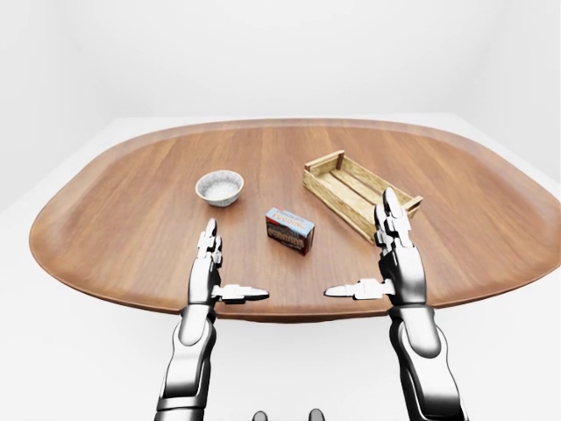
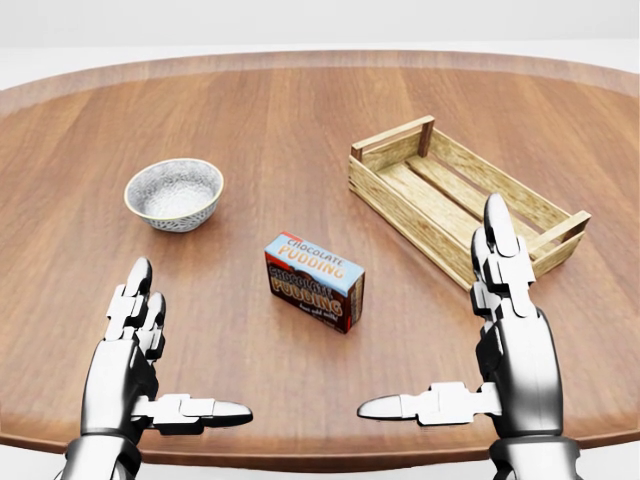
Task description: Pick up the chocolate pudding and put it in the tray.
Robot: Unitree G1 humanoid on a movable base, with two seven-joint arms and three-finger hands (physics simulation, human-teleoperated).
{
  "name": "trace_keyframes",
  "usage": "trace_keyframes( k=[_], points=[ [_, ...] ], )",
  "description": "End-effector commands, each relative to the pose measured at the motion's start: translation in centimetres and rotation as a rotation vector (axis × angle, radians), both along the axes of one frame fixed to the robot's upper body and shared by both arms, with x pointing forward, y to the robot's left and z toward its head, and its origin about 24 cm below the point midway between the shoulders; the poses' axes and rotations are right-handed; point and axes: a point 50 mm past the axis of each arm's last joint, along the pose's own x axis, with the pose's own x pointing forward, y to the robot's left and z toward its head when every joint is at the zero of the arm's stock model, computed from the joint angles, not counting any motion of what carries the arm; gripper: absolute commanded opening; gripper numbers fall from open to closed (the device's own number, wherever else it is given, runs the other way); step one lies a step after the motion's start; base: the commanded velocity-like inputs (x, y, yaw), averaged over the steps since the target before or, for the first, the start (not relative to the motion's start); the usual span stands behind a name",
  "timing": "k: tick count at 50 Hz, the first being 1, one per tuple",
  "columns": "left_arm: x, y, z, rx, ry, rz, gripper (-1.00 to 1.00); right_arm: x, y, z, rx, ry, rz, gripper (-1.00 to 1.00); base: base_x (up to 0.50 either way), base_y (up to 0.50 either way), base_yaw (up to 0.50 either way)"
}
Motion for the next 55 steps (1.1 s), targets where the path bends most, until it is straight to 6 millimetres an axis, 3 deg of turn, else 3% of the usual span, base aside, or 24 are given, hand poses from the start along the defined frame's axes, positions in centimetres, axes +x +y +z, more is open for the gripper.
trace_keyframes(
  k=[1, 50, 51, 55],
  points=[
    [-0.01, -0.04, -0.04, 0.008, 0.003, 0.0, 1.0, -0.02, 0.05, -0.07, -0.002, 0.0, 0.003, 1.0, 0.16, -0.01, 0.0],
    [0.02, -0.06, -0.06, 0.015, 0.001, -0.001, 1.0, -0.09, 0.21, -0.19, -0.003, 0.003, 0.013, 1.0, 0.19, -0.01, 0.0],
    [0.02, -0.07, -0.04, 0.015, 0.002, -0.001, 1.0, -0.01, 0.2, -0.91, -0.002, 0.023, 0.01, 1.0, 0.21, -0.01, 0.0],
    [0.02, -0.07, -0.05, 0.015, 0.002, -0.001, 1.0, -0.06, 0.25, -0.19, -0.004, 0.003, 0.014, 1.0, 0.2, -0.01, 0.0]
  ],
)
